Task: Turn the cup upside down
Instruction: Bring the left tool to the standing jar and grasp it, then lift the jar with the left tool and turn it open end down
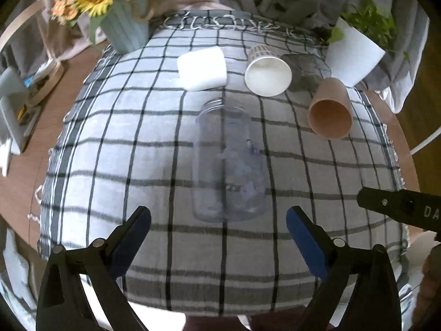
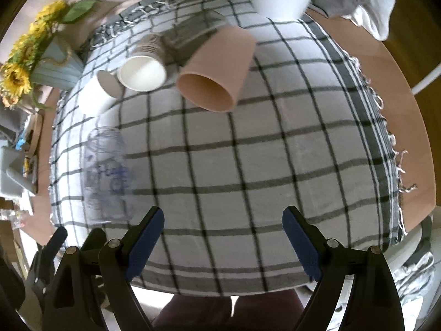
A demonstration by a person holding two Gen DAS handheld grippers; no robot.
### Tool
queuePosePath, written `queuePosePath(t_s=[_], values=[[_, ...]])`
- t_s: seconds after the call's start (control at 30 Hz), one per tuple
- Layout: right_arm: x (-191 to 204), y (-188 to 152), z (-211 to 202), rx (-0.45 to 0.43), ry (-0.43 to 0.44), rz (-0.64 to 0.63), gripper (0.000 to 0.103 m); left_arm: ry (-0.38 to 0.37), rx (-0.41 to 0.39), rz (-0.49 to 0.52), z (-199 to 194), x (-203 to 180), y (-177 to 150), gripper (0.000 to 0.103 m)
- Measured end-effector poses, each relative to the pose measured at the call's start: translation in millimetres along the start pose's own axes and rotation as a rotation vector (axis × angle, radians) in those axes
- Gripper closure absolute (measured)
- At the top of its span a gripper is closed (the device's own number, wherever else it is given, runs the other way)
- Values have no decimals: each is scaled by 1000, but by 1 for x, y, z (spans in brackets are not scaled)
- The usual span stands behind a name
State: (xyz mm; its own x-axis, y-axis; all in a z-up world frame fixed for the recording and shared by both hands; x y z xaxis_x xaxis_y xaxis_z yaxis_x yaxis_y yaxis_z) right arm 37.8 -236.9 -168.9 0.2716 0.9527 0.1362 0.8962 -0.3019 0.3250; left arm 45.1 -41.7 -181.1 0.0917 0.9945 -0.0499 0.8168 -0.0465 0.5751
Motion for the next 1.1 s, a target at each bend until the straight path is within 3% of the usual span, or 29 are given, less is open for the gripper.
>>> queuePosePath(t_s=[0.17,0.4,0.73,1.1], values=[[-14,-5,10,29,-26,24,15,-37,22,19,18,-5,-3,9],[-19,-12,21,62,-35,41,15,-52,58,35,37,-8,-6,29],[-16,-17,23,79,-35,32,15,-64,53,44,40,-6,-6,32],[4,-12,18,70,17,14,15,-97,12,40,7,-1,9,32]])
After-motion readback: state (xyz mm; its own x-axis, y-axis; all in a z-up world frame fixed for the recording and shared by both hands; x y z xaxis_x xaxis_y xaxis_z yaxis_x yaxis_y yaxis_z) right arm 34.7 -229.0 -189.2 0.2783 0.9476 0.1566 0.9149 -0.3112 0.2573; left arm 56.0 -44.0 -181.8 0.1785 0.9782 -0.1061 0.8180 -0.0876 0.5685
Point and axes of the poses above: each gripper's, at about its wrist camera, not at the fingertips, and z roughly the way its jaws point, x to its left, y to its top, the point moved 5 cm from there along z, roughly the way its jaws point, and after that the axes turned 11 degrees about -x, right-handed, at the moved point
